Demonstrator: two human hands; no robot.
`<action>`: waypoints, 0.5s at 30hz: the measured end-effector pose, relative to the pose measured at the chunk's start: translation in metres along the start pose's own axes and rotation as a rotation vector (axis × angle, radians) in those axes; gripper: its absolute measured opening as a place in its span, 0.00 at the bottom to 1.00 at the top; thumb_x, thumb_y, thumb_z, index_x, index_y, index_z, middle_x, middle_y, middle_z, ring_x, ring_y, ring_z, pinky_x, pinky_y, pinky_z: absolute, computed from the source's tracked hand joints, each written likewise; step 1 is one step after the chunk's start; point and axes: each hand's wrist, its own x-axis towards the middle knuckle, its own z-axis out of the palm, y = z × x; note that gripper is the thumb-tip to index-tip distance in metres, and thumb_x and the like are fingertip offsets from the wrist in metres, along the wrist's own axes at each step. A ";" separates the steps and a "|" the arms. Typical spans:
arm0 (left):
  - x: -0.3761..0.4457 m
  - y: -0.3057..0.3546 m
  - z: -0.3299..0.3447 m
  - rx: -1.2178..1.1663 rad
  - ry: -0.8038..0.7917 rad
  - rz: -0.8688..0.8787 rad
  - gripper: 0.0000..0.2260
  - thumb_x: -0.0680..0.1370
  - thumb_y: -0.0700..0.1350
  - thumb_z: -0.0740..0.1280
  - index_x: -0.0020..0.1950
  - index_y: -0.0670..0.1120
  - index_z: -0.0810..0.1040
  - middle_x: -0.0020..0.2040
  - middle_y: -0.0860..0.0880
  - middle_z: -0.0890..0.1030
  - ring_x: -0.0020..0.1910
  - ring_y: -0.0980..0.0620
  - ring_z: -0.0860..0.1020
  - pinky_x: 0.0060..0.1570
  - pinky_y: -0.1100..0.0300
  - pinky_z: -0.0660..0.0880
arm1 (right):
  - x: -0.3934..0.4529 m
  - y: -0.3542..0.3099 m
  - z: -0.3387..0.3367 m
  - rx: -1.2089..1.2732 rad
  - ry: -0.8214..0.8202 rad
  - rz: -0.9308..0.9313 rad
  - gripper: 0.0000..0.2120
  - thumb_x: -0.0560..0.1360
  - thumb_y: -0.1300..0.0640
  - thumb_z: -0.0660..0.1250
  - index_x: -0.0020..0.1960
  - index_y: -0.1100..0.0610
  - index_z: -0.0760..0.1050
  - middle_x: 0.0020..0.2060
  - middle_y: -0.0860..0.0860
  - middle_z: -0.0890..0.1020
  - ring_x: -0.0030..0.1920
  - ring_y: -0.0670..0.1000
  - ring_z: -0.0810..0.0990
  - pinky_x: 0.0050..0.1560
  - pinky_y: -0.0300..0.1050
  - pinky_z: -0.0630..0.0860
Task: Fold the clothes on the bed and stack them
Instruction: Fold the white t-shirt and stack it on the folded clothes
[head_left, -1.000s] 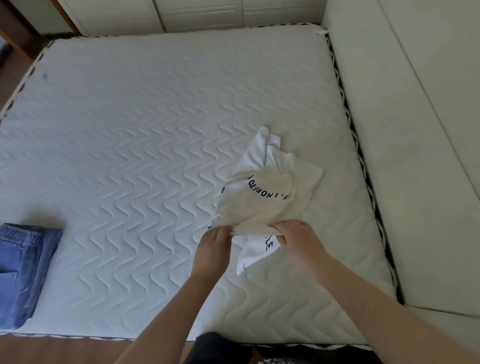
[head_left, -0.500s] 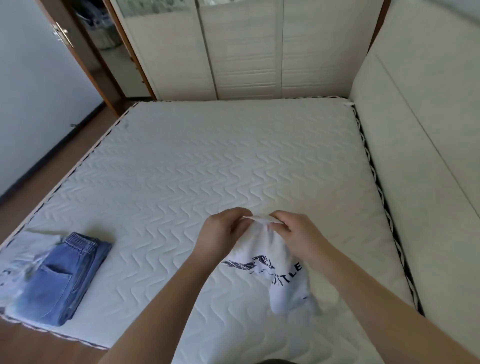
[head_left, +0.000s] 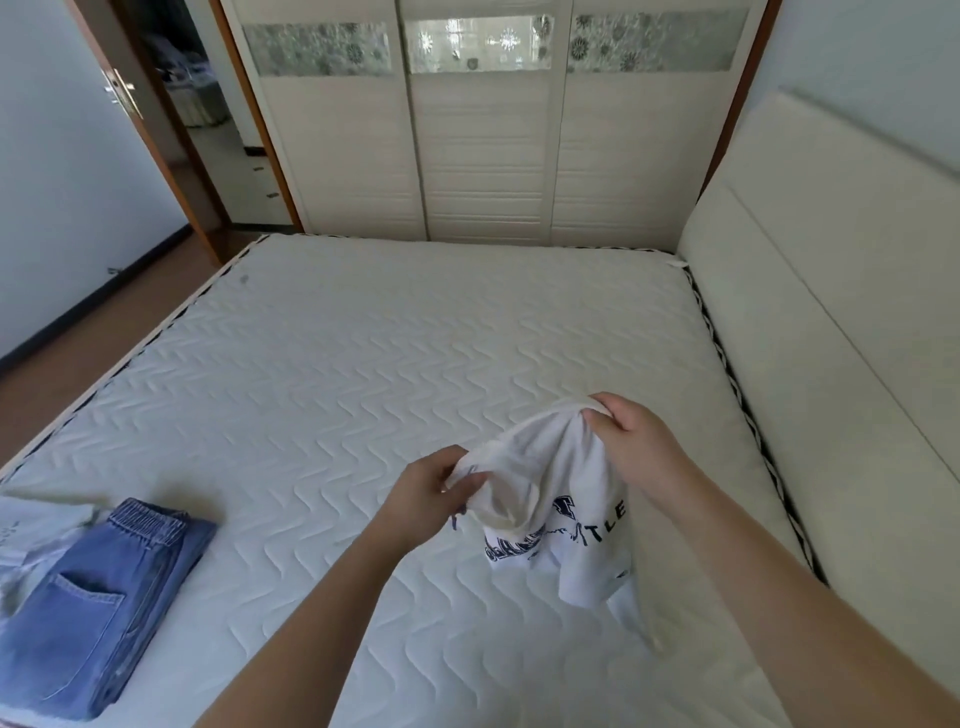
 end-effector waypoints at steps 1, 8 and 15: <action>0.001 0.000 -0.015 -0.004 0.002 0.008 0.07 0.79 0.48 0.68 0.41 0.58 0.77 0.31 0.48 0.80 0.30 0.54 0.78 0.31 0.66 0.72 | -0.001 -0.003 0.008 -0.005 0.001 0.022 0.12 0.80 0.57 0.62 0.41 0.45 0.76 0.33 0.37 0.79 0.35 0.39 0.75 0.37 0.29 0.68; 0.004 0.001 -0.082 -0.058 -0.071 0.072 0.16 0.71 0.32 0.60 0.42 0.52 0.78 0.35 0.47 0.80 0.25 0.53 0.74 0.27 0.63 0.70 | -0.014 -0.030 0.080 0.038 -0.065 0.105 0.13 0.77 0.57 0.63 0.49 0.40 0.78 0.43 0.41 0.82 0.45 0.45 0.79 0.48 0.41 0.72; 0.005 0.009 -0.104 -0.088 0.004 0.058 0.10 0.73 0.37 0.62 0.38 0.51 0.77 0.28 0.54 0.77 0.24 0.57 0.70 0.26 0.68 0.66 | -0.031 -0.055 0.130 -0.035 -0.221 -0.008 0.21 0.71 0.59 0.68 0.59 0.39 0.73 0.53 0.38 0.81 0.54 0.38 0.78 0.54 0.37 0.73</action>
